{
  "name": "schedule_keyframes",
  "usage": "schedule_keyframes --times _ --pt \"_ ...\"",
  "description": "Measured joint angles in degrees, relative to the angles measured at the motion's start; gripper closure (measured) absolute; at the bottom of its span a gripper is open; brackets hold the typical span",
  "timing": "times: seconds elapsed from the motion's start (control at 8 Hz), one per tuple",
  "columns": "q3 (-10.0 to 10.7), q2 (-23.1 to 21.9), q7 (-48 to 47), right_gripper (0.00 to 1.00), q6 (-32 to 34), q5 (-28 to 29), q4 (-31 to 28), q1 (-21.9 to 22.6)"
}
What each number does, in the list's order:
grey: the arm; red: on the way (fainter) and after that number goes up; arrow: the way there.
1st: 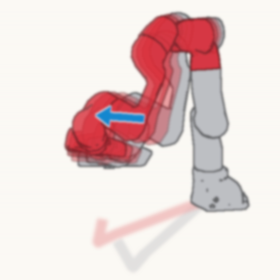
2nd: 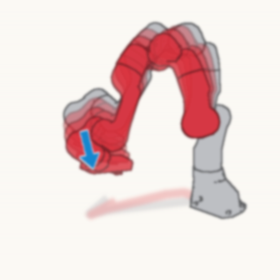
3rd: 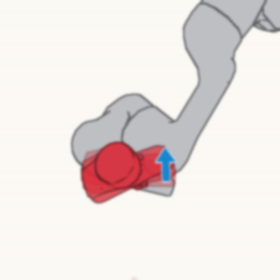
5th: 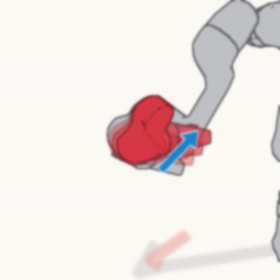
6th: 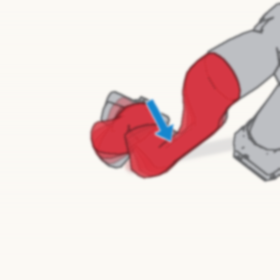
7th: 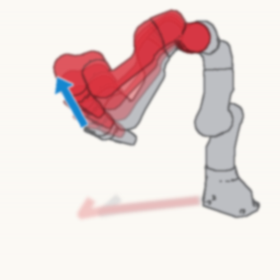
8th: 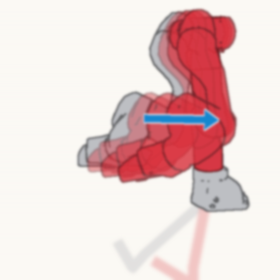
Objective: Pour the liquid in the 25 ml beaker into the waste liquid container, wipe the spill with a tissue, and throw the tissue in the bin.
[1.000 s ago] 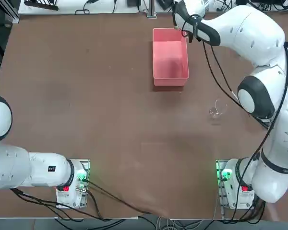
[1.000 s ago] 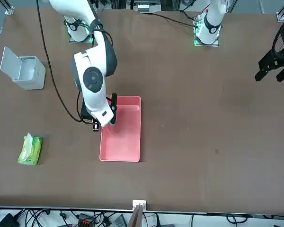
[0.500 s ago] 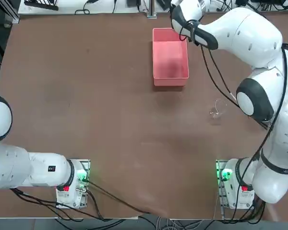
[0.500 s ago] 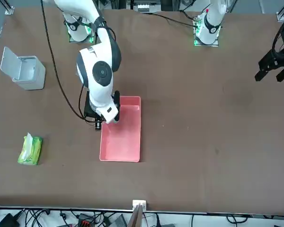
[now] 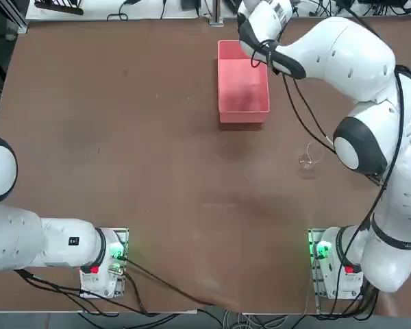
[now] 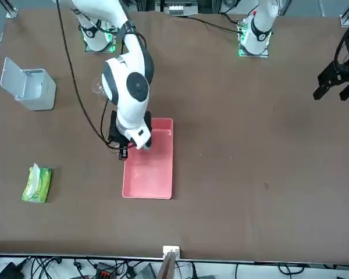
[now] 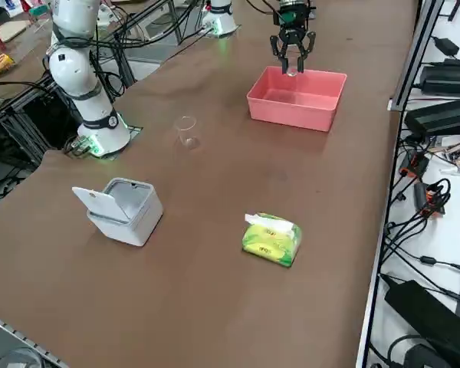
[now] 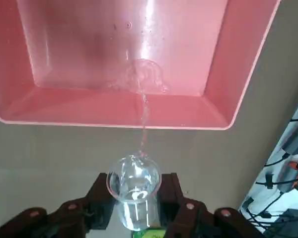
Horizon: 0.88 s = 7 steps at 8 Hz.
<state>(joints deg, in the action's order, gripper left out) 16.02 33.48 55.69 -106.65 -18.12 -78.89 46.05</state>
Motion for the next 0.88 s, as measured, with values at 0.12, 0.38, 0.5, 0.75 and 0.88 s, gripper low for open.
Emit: schedule_keyframes --times 0.12,0.38,0.5,0.75,0.88 --pt "0.0 0.1 -1.7 0.53 0.7 -1.6 0.0 0.9" --pt "-0.1 1.5 -6.3 0.53 2.3 -5.8 0.0 3.7" --pt "-0.1 2.7 -9.0 0.53 2.5 -7.2 0.0 5.5" --pt "-0.1 4.7 -11.9 0.53 2.6 -8.0 0.1 7.1" --pt "-0.1 5.3 -12.5 0.53 2.6 -8.1 0.1 7.4"
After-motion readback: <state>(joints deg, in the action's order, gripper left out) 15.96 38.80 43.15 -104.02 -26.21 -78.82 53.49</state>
